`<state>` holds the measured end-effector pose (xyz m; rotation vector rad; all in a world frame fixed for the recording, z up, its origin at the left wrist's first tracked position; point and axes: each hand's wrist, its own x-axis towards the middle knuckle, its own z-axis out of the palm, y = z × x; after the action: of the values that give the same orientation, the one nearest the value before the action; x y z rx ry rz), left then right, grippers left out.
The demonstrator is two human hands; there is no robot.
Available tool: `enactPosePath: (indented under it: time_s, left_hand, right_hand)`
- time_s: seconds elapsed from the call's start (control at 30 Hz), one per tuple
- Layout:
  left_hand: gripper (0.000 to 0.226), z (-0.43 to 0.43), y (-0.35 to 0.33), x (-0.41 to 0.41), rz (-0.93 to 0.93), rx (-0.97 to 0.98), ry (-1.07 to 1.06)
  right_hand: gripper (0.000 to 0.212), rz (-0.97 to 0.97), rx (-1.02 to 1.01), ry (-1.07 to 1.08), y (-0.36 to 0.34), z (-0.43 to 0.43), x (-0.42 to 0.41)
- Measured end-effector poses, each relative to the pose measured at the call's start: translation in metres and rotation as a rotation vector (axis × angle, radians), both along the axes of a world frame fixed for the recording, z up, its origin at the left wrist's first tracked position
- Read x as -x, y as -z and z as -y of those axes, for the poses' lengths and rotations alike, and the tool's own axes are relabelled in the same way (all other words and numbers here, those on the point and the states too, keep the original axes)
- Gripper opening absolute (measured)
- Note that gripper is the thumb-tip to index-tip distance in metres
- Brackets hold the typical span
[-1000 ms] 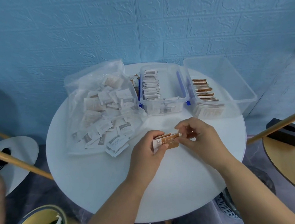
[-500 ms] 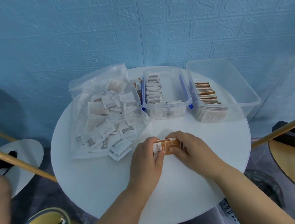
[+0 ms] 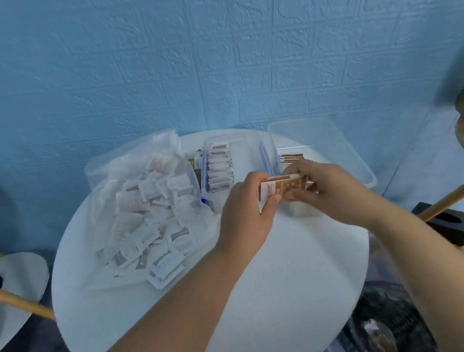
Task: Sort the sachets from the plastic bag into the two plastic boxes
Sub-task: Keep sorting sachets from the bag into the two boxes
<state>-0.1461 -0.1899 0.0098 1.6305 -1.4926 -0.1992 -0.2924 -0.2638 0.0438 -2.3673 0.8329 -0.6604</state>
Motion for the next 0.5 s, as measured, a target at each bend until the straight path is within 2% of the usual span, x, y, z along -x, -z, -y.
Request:
enactPosePath:
  time_s: [0.1,0.23,0.33,0.5]
  left_hand:
    - [0.036,0.031,-0.005,0.008,-0.008,0.011,0.002]
    - [0.047,0.052,0.011,0.008,0.327,-0.114,0.047]
    - [0.065,0.056,0.023,0.009,0.444,-0.127,0.057]
    - [0.053,0.061,0.032,0.012,0.483,-0.030,-0.023]
  right_hand:
    - [0.030,0.034,-0.026,0.055,-0.009,0.035,0.013]
    - [0.022,0.068,0.021,0.237,-0.005,0.093,0.022]
    - [0.022,-0.021,0.030,0.353,0.001,0.136,0.018]
    - [0.025,-0.163,-0.003,0.361,0.007,0.180,-0.006]
